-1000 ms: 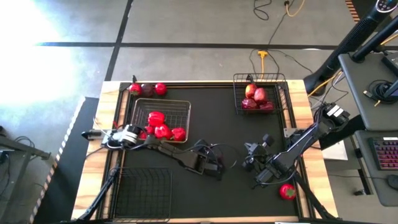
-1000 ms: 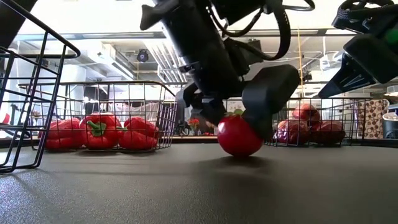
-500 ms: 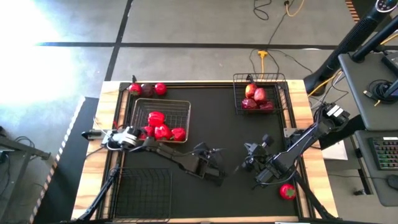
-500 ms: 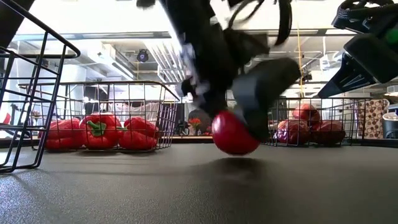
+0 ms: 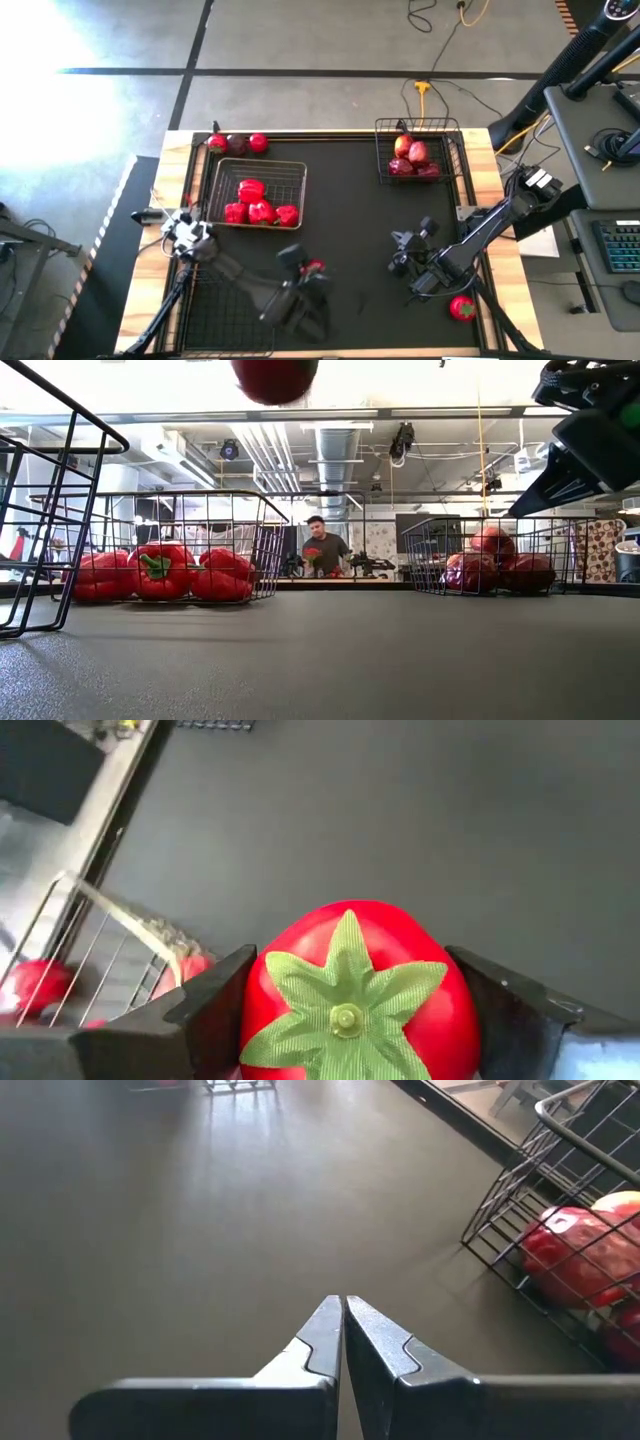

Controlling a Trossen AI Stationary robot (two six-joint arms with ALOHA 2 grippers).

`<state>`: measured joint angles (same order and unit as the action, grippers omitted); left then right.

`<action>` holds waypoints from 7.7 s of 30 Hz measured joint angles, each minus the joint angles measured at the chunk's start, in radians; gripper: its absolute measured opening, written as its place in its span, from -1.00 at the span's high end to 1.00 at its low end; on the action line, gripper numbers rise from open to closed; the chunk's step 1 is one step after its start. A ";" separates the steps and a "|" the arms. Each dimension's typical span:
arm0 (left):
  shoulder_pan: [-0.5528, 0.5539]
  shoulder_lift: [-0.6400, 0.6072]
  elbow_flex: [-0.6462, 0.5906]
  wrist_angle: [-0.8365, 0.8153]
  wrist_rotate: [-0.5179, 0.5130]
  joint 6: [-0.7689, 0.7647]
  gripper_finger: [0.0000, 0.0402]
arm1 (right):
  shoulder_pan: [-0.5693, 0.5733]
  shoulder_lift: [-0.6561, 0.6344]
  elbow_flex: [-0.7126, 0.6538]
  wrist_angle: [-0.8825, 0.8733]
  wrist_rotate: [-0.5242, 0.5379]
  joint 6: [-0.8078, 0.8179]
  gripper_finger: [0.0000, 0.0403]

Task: Sort produce into baskets
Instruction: Put the center tomato into the left black basket, then put the bottom right tomato into the left black basket

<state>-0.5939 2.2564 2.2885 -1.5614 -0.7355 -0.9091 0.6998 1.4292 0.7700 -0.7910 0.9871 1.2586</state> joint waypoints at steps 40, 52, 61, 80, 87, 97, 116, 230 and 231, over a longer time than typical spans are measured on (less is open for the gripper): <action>-0.281 -0.662 -0.970 0.179 0.663 -0.776 -0.38 | 0.000 0.001 0.000 0.047 0.007 -0.014 0.95; -0.288 -0.641 -1.182 0.329 0.914 -0.749 -0.56 | 0.000 0.001 0.000 0.054 0.007 -0.013 0.95; -0.285 -0.623 -1.185 0.303 0.875 -0.758 -0.68 | 0.000 0.001 0.000 0.071 0.008 -0.026 0.95; -0.158 -0.622 -0.655 0.256 -0.078 -0.420 -0.70 | 0.000 0.002 -0.001 0.105 0.010 -0.066 0.95; -0.138 -0.621 -0.716 0.461 -0.441 -0.150 -0.70 | 0.016 0.002 -0.001 0.119 -0.026 -0.085 0.95; -0.039 -0.621 -0.998 0.998 -0.533 0.263 -0.70 | 0.113 0.002 -0.001 0.196 -0.017 -0.003 0.95; 0.276 -0.621 -1.562 2.503 0.439 0.955 -0.70 | 0.250 0.278 0.416 0.086 -0.566 0.258 0.95; 0.137 -0.365 -1.467 2.468 0.220 0.893 -0.70 | -0.242 0.425 0.624 0.000 -0.727 -0.463 -0.91; 0.137 -0.365 -1.457 2.464 0.217 0.899 -0.70 | -0.240 0.422 0.647 -0.058 -0.711 -0.450 -0.91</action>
<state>-0.4572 1.8919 0.8313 0.9028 -0.5187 -0.0100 0.4595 1.8514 1.4167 -0.8490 0.2765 0.8088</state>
